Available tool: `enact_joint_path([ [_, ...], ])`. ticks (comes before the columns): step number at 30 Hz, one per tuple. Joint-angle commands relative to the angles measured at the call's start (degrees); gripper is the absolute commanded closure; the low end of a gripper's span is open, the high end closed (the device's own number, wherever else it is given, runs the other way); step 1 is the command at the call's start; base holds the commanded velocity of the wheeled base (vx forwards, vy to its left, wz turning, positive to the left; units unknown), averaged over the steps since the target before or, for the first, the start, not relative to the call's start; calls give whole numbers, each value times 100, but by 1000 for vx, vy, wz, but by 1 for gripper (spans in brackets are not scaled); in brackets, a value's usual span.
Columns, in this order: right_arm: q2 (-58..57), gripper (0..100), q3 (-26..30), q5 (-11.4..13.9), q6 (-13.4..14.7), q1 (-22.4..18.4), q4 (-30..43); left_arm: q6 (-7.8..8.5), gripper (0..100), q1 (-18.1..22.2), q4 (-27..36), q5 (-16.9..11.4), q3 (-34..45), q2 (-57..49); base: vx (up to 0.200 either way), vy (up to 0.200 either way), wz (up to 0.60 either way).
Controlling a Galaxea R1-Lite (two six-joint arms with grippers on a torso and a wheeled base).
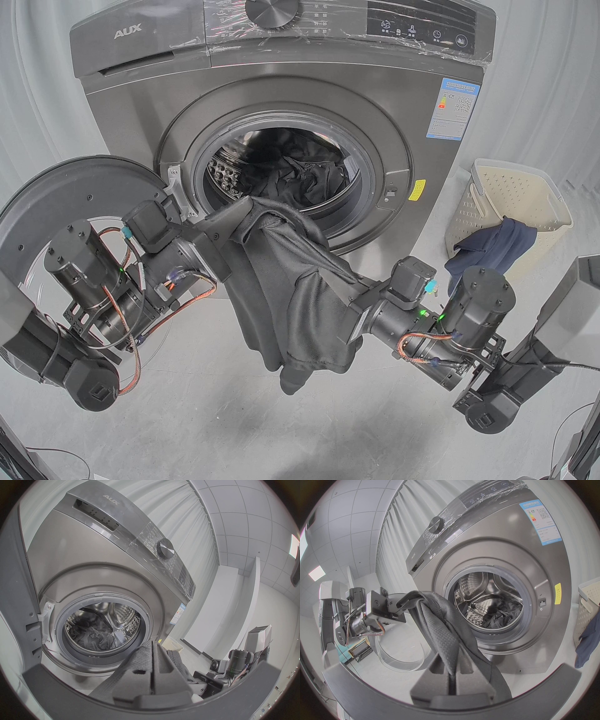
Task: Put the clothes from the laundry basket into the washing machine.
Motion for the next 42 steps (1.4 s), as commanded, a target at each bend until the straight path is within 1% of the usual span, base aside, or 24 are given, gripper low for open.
enact_joint_path([
  [1, -157, 100, -28, -8, -5, -47, -3, -1, 100, -19, -1, 3, 13, 8, 0, 0, 0],
  [9, -228, 100, -19, 0, -5, -196, -3, -10, 100, 25, -1, 12, -14, -1, 0, 0, 0],
  [13, -272, 100, 25, 0, -5, -187, -3, -10, 100, 16, -1, 3, -14, -18, 0, 0, 0],
  [19, -263, 100, 157, 0, 4, -3, -3, -10, 100, 25, -1, 3, -14, -27, 0, 0, 0],
  [23, -166, 100, 596, -8, 12, 243, -12, -18, 100, 16, -1, 12, -31, -36, 0, 0, 0],
  [26, 27, 100, 737, -26, 21, 366, -21, -36, 100, 16, -1, 3, -40, -53, 0, 0, 0],
  [27, 97, 0, 719, -26, 21, 401, -38, -71, 100, 7, -1, 12, -40, -62, 0, 0, 0],
  [30, 221, 0, 675, -17, 30, 437, -47, -133, 100, -10, -1, 12, -40, -62, 0, 0, 0],
  [34, 388, 0, 711, -8, 30, 489, -56, -133, 100, -10, -10, 3, -40, -62, 0, 0, 0],
  [38, 449, 0, 623, -8, 30, 472, -47, -133, 100, -19, -10, 3, -40, -71, 0, 0, 0],
  [42, 616, 0, 166, -8, 12, 375, -29, -141, 100, -10, -10, 3, -40, -62, 0, 0, 0],
])
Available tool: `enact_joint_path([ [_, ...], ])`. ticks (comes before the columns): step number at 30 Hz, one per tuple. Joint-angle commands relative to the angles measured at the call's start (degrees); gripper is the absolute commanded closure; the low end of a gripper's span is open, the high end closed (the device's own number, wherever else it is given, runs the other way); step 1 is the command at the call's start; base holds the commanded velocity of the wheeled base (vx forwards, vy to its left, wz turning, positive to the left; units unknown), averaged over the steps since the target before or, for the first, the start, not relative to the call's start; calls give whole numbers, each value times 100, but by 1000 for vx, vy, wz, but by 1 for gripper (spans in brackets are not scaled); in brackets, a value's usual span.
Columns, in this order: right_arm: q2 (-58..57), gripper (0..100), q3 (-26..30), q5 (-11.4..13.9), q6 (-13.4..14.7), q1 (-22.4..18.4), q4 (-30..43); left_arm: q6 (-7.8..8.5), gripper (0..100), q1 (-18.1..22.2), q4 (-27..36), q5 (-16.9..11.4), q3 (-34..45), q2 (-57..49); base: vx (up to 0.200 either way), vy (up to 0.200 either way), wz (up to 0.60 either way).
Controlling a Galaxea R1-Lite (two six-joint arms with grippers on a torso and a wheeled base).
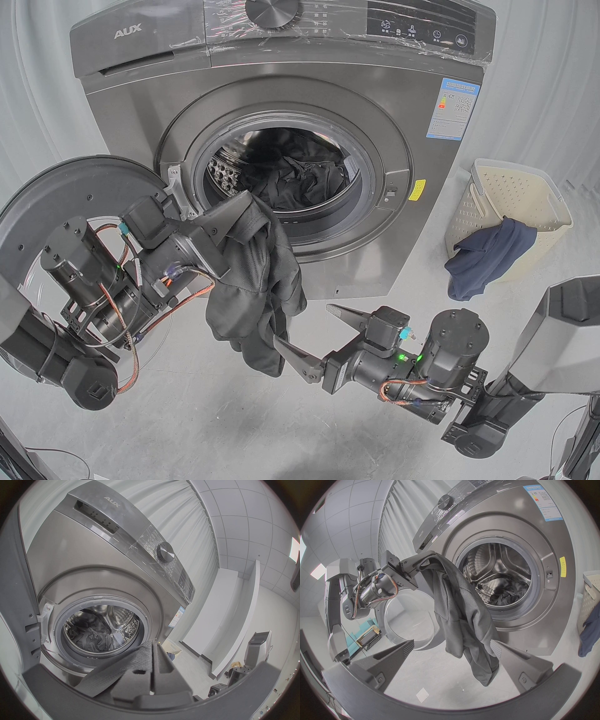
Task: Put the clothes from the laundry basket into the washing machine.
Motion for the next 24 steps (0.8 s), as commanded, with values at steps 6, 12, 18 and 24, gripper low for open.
enact_joint_path([
  [6, 286, 0, -663, 18, -12, 43, 41, 5, 100, 14, -4, -2, 3, 8, 0, 0, 0],
  [12, 559, 0, -997, 123, -3, 131, 14, 5, 100, 6, -4, 7, -24, 16, 0, 0, 0],
  [18, 858, 0, -1612, 220, 32, 114, 173, 5, 100, 14, -4, 7, -32, 16, 0, 0, 0],
  [24, 1192, 0, -2113, 220, 41, 34, 287, 5, 100, 14, -4, 7, -32, 8, 0, 0, 0],
])
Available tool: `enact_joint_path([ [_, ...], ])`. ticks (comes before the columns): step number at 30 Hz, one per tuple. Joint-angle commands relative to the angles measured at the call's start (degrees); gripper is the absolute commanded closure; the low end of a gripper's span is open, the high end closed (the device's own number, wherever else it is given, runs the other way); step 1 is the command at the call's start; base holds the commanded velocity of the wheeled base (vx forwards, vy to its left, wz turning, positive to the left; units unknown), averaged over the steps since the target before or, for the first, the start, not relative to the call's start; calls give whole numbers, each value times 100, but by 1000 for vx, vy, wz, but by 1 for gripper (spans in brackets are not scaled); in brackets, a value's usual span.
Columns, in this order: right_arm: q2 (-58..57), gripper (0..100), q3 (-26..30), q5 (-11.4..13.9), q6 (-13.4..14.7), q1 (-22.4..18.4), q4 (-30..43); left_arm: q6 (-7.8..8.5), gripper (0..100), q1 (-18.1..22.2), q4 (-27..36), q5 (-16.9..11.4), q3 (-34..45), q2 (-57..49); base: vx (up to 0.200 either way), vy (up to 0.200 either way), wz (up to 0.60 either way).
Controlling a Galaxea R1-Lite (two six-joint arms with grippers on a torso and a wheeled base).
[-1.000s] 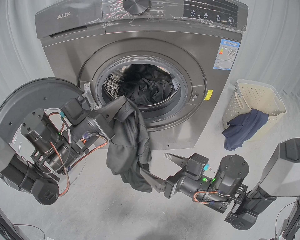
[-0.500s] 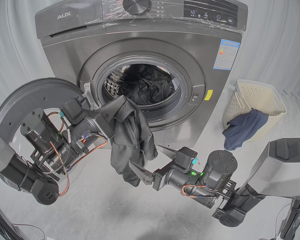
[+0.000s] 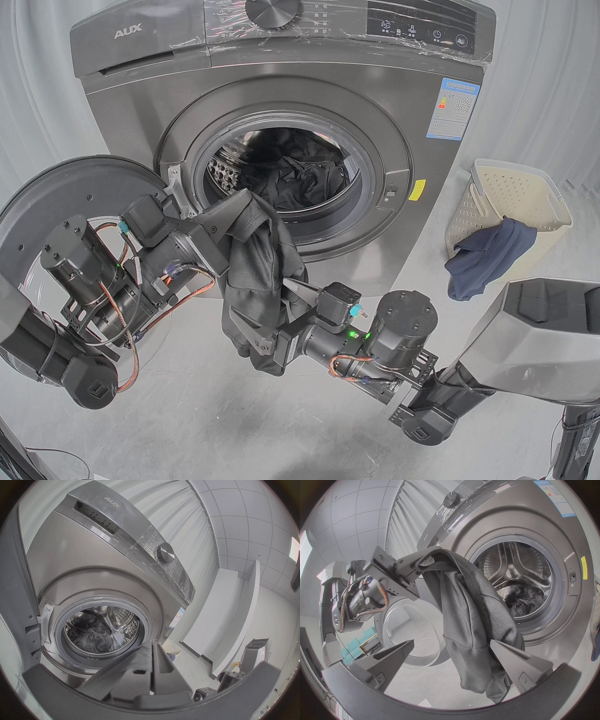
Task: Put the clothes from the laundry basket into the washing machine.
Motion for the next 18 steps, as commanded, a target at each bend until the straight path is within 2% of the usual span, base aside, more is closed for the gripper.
enact_joint_path([
  [1, 432, 0, -457, 6, 8, -67, 45, -10, 100, 4, -4, 1, -1, 0, 0, 0, 0],
  [8, 607, 0, -799, 6, 8, -76, 53, -10, 100, 4, -4, 1, -1, 0, 0, 0, 0],
  [9, 616, 100, -817, 6, 8, -76, 45, -10, 100, 4, -4, 1, -1, 0, 0, 0, 0],
  [18, 502, 100, -861, -55, 17, -6, -52, -10, 100, 30, -4, 1, -1, 44, 0, 0, 0],
])
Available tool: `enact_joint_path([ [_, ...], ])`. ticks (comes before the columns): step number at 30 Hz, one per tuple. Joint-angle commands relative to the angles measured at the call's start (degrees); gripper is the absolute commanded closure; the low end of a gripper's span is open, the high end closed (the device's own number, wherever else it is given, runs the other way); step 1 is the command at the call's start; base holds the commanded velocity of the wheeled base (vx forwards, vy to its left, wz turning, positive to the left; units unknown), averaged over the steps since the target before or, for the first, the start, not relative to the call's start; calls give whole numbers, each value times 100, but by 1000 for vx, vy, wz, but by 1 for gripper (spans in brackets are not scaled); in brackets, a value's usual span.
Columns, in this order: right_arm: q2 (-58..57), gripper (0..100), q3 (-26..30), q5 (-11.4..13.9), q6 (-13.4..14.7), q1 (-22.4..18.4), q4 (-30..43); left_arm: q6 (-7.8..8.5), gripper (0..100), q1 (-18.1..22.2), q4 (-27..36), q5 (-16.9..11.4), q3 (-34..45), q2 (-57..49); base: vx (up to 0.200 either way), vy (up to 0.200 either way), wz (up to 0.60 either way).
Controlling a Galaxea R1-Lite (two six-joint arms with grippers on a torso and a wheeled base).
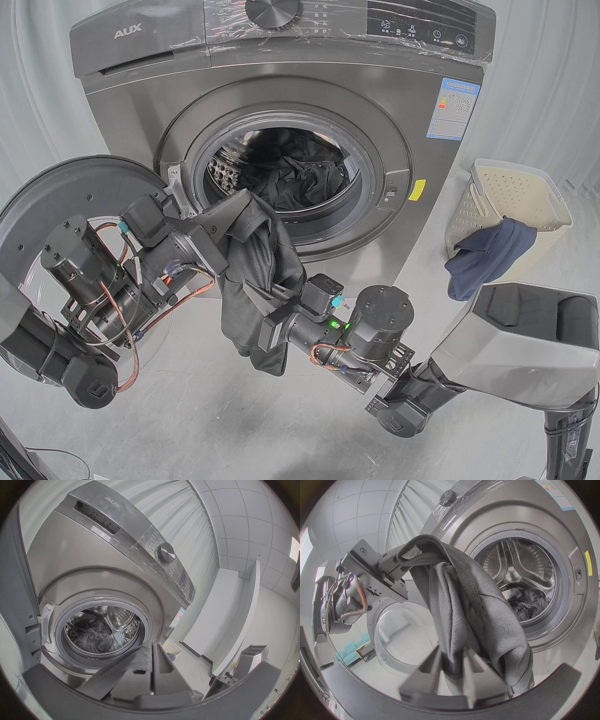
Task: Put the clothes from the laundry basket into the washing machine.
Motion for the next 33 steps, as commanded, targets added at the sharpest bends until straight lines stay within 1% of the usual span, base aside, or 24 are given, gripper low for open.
enact_joint_path([
  [1, -84, 100, 49, -31, 3, 61, -6, -4, 100, 14, -4, 1, -1, 38, 0, 0, 0],
  [8, -998, 100, 1016, -31, 3, 148, 3, -4, 100, 32, 5, 10, -1, 82, 0, 0, 0],
  [10, -1112, 100, 1121, -31, 3, 157, 12, -4, 100, 32, 5, 10, -1, 82, 0, 0, 0],
  [11, -1305, 100, 1297, -22, 3, 175, 38, -4, 100, 32, 5, 1, -1, 91, 0, 0, 0],
  [14, -1464, 100, 1420, -22, 12, 254, 29, 23, 100, 23, 5, -8, 70, 126, 0, 0, 0],
  [15, -1516, 100, 1455, -13, 30, 272, 21, 14, 0, 23, 5, -34, 96, 126, 0, 0, 0],
  [20, -1683, 100, 1446, -31, 276, 263, 3, -4, 0, 14, 67, 19, 96, 346, 0, 0, 0],
  [23, -1780, 100, 1420, -40, 364, 175, 38, 5, 0, 23, 67, 124, 105, 478, 0, 0, 0],
  [25, -1780, 100, 1359, -66, 381, 113, 82, 14, 0, 23, 58, 142, 87, 486, 0, 0, 0],
  [27, -1762, 100, 1279, -154, 381, 8, 91, 14, 0, 40, 75, 142, 87, 451, 0, 0, 0],
  [28, -1745, 100, 1200, -251, 381, -80, 126, 14, 0, 49, 75, 142, 87, 451, 0, 0, 0],
  [32, -1710, 100, 919, -506, 407, -273, 337, 31, 0, 58, 5, 142, 96, 469, 0, 0, 0],
  [33, -1710, 100, 919, -506, 407, -273, 337, 31, 0, 58, 5, 142, 96, 469, 0, 0, 0],
])
